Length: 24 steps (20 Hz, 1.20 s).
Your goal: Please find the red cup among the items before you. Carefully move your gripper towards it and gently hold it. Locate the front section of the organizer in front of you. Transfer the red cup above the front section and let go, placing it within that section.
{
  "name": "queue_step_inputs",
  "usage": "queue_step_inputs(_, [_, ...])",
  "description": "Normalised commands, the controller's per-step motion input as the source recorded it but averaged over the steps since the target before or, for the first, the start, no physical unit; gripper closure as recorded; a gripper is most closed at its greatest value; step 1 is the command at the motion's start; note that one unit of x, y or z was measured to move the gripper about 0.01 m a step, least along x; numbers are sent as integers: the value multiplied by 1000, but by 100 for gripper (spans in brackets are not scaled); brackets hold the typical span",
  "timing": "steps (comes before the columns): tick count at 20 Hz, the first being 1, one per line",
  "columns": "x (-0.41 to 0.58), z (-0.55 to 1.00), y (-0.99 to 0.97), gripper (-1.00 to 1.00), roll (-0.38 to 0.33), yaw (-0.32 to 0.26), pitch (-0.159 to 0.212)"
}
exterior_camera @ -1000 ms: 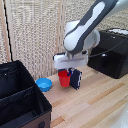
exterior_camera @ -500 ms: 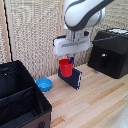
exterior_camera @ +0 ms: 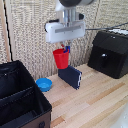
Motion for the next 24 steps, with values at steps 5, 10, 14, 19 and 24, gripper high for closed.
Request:
queue_step_inputs(5, [0, 253, 959, 100, 2, 0, 3])
queue_step_inputs(10, [-30, 26, 986, 100, 0, 0, 12])
queue_step_inputs(14, [-96, -38, 995, 100, 0, 0, 10])
queue_step_inputs(19, [-131, -291, 941, 100, -3, 13, 45])
queue_step_inputs(24, [-58, -608, 687, 100, -115, 51, 15])
